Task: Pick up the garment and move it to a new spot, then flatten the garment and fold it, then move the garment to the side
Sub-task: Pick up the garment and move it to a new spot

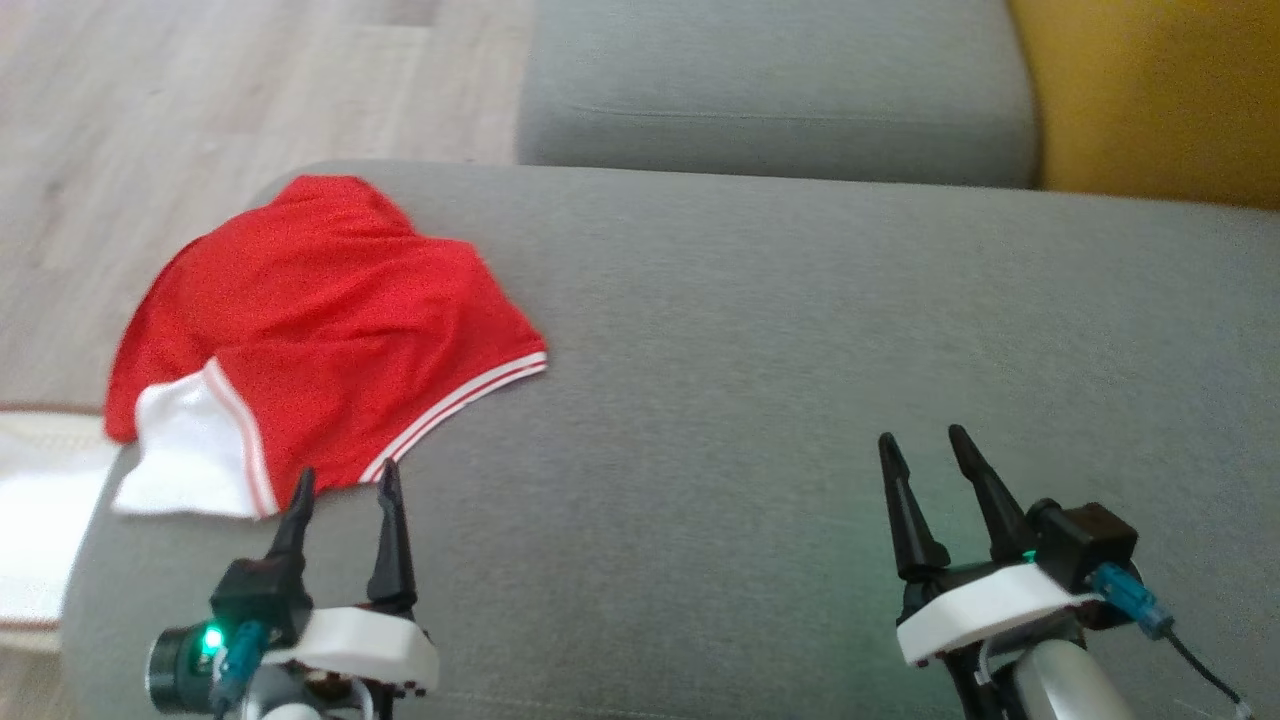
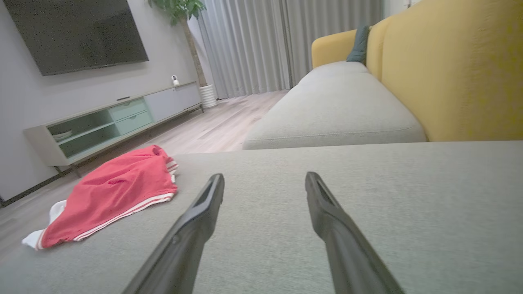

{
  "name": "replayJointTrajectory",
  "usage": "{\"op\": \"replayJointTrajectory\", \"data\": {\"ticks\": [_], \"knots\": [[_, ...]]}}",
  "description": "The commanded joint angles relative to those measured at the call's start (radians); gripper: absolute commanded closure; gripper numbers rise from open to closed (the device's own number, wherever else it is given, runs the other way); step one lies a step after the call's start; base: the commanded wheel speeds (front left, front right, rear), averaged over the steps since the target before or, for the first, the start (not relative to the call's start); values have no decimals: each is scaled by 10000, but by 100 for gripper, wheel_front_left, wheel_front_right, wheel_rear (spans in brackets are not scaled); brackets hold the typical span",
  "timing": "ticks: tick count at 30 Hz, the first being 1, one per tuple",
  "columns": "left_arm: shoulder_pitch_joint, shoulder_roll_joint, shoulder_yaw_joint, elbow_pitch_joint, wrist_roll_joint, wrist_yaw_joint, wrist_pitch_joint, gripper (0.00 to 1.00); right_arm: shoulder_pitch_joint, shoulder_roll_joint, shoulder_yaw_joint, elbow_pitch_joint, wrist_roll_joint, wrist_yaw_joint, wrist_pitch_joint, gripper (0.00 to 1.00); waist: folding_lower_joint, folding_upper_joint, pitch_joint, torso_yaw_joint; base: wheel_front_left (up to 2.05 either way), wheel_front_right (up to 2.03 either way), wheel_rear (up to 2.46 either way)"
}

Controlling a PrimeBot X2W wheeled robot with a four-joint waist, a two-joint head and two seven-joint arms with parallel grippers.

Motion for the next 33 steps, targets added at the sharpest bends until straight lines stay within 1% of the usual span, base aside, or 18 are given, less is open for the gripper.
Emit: {"op": "replayJointTrajectory", "data": {"ticks": [1, 6, 10, 14, 18, 24, 33], "knots": [[-272, -28, 440, -387, 122, 14, -124, 0, -245, -60, 291, -314, 76, -7, -105, 0, 0, 0, -100, 563, 0, 0, 0], [-73, -31, 660, -447, 181, -68, -124, 0, -169, -60, 574, -285, 268, -7, -110, 0, 0, 0, -225, 1360, 0, 0, 0], [53, -30, 831, -492, 281, -142, -124, 0, -140, -60, 788, -269, 426, -7, -115, 0, 0, 0, -314, 1862, 0, 0, 0], [161, -19, 968, -550, 381, -218, -124, 0, -116, -60, 1041, -262, 614, -7, -122, 0, 0, 0, -386, 2253, 0, 0, 0], [244, 24, 1042, -545, 508, -293, -124, 0, -49, -60, 1074, -222, 700, -7, -129, 0, 0, 0, -414, 2577, 0, 0, 0], [279, 18, 1078, -518, 603, -347, -124, 0, -38, -60, 1123, -167, 834, -7, -135, 0, 0, 0, -450, 2862, 0, 0, 0], [277, 2, 1190, -599, 578, -255, -124, 0, -146, -60, 1189, -144, 883, -7, -138, 0, 0, 0, -452, 2867, 0, 0, 0]]}}
